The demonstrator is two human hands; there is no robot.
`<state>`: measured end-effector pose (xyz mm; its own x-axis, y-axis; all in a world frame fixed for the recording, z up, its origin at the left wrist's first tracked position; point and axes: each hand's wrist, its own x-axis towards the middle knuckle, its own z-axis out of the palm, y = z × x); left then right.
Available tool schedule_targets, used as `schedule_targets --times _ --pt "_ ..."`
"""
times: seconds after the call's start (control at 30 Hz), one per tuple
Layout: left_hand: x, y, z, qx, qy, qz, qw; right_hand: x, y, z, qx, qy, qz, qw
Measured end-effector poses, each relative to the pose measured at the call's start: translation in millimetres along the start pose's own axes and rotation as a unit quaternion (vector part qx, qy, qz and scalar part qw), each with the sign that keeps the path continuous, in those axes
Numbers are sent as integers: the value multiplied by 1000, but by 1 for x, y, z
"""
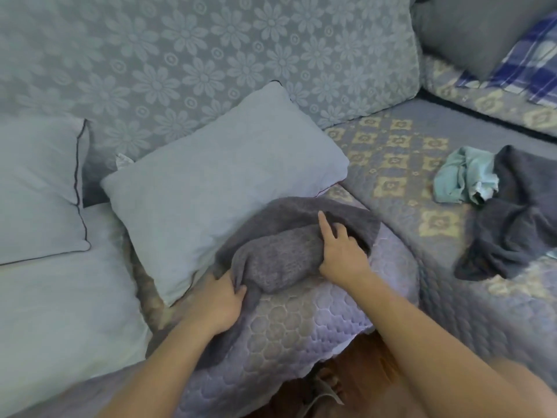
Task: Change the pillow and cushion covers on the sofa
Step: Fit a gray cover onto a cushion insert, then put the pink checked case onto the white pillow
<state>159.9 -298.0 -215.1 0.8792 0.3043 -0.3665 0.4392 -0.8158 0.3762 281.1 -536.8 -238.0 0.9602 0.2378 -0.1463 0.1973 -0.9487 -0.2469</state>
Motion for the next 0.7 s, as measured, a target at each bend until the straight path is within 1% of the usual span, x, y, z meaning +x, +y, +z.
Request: schedule_targets --times 0.03,0.07,0.1,0.13,0.17,0.2,0.23,0.27,0.3,0.33,0.37,0.4,0.43,0.47,0.5,0.53,0.57,0.6,0.63,0.67,0.7 --pt "-1 4 2 -13 20 17 1000 4 1 -8 37 8 26 999" --pt "-2 11 -2 -48 39 30 998 5 1 -21 90 -1 50 995" --pt "-4 22 -9 -86 59 46 994 3 1 -36 166 4 70 984" --pt "-9 41 -20 -126 76 57 987 -5 1 -54 258 29 96 961" --pt "-10 64 -32 -172 104 75 977 -14 2 -76 353 73 121 925" --pt "-13 94 -46 -220 129 101 962 -25 5 -102 424 143 131 884" --pt "-17 127 -60 -269 138 133 944 -34 11 -131 464 223 125 848" --pt "-22 164 -72 -325 122 182 920 -44 17 -160 482 302 108 816" --pt "-25 202 -80 -381 71 249 887 -55 25 -188 481 377 90 787" --pt "-33 237 -85 -420 -4 315 851 -64 36 -212 465 450 83 758" --pt "-36 271 -85 -430 -71 363 823 -72 49 -232 428 520 88 734" --pt "-41 298 -81 -401 -112 403 815 -81 62 -249 374 586 102 711" --pt "-42 320 -76 -340 -130 441 821 -89 76 -261 313 638 117 693" --pt "-44 336 -72 -279 -135 457 834 -94 95 -268 248 662 134 694" --pt "-42 347 -66 -230 -125 468 844 -96 115 -270 183 644 172 723" --pt "-40 351 -61 -180 -116 467 858 -93 145 -266 114 578 232 774" --pt "-36 346 -57 -143 -118 447 875 -93 175 -260 62 458 310 831" --pt "-29 332 -54 -107 -112 428 891 -93 201 -250 44 309 388 867" --pt "-21 313 -51 -76 -101 409 904 -98 215 -238 47 171 451 875" --pt "-15 289 -50 -53 -90 390 915 -100 219 -224 56 106 476 871" --pt "-7 266 -50 -41 -83 368 925 -100 208 -210 59 107 469 875"
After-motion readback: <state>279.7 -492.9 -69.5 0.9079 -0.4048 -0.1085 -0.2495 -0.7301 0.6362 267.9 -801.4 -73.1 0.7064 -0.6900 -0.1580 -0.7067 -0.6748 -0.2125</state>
